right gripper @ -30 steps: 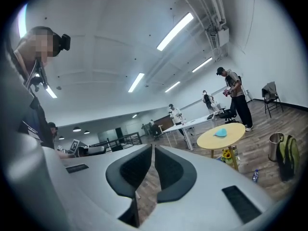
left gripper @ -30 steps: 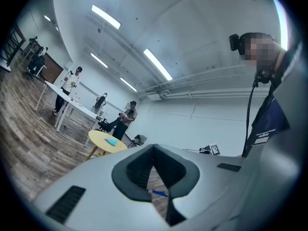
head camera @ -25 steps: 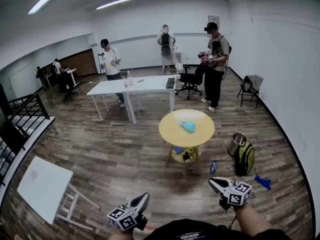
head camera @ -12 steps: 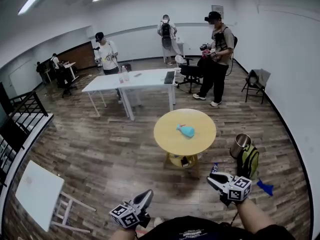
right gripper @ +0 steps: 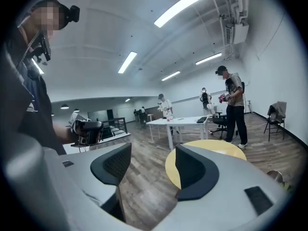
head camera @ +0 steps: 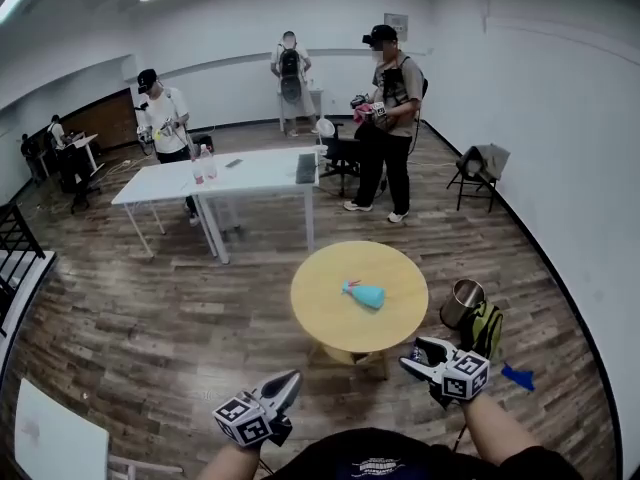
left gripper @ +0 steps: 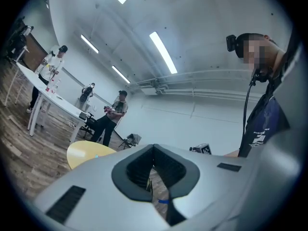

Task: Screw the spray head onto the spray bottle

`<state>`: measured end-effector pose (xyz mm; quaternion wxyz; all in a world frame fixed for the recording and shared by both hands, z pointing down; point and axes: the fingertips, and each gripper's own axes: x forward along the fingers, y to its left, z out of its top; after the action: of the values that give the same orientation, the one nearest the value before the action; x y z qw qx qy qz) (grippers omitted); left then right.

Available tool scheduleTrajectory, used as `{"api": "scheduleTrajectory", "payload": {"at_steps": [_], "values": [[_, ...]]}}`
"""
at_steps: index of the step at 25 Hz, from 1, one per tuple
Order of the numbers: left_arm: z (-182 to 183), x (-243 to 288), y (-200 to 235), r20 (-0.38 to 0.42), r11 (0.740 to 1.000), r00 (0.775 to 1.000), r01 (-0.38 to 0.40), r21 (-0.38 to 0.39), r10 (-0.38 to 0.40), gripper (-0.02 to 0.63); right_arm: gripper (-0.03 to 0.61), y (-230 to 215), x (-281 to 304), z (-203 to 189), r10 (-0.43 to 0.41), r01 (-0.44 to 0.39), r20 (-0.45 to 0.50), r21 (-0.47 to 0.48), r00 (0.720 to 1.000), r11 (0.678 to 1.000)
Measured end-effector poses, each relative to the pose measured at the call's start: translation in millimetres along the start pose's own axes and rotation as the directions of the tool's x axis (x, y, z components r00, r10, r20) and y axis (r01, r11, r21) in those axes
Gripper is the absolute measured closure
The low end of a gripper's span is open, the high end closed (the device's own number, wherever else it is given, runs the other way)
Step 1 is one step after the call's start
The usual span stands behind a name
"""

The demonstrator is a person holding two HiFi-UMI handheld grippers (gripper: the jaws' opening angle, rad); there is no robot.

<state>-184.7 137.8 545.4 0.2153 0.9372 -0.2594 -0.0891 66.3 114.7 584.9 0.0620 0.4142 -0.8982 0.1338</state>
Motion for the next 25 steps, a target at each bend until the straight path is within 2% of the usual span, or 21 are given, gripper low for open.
{"api": "scheduleTrajectory", "payload": {"at_steps": [2,4,7,10,15,17,20,23,24,25], "values": [[16,18,32,-0.004,1.000,1.000,0.029,0.000,-0.029,0.603,0.242,-9,31,5,-0.012,0.012,-0.002,-0.005,1.000,1.000],[23,38,50,0.000,0.999,0.999,0.049,-0.021,-0.049,0.603,0.220,-21,51,3,-0.012,0.011,-0.043,-0.028,0.999,1.000],[20,70,76,-0.020,0.997,0.998,0.059,-0.046,-0.060,0.603,0.179,-61,73,-4,-0.037,0.033,-0.082,-0.045,0.996,0.998],[16,103,105,-0.051,0.998,0.998,0.030,-0.051,-0.033,0.603,0.139,-114,100,-14,-0.039,0.036,-0.102,-0.032,0.994,0.999],[22,187,149,-0.049,0.997,0.996,-0.069,-0.023,0.068,0.603,0.132,-220,152,-39,0.050,-0.060,-0.168,-0.057,0.984,0.997],[19,223,164,-0.037,0.990,0.991,-0.134,-0.046,0.132,0.603,0.116,-264,171,-59,0.082,-0.102,-0.232,-0.075,0.969,0.992],[17,270,176,-0.039,0.978,0.980,-0.198,-0.067,0.196,0.603,0.098,-313,201,-85,0.136,-0.199,-0.338,-0.157,0.931,0.967],[14,310,194,-0.053,0.964,0.972,-0.235,-0.125,0.230,0.603,0.094,-349,234,-108,0.183,-0.276,-0.405,-0.183,0.896,0.944],[9,320,200,-0.064,0.960,0.971,-0.239,-0.145,0.232,0.603,0.051,-359,243,-119,0.186,-0.289,-0.426,-0.190,0.885,0.938],[4,327,206,-0.078,0.958,0.970,-0.242,-0.155,0.232,0.603,0.040,-366,251,-130,0.185,-0.296,-0.443,-0.197,0.877,0.935]]}}
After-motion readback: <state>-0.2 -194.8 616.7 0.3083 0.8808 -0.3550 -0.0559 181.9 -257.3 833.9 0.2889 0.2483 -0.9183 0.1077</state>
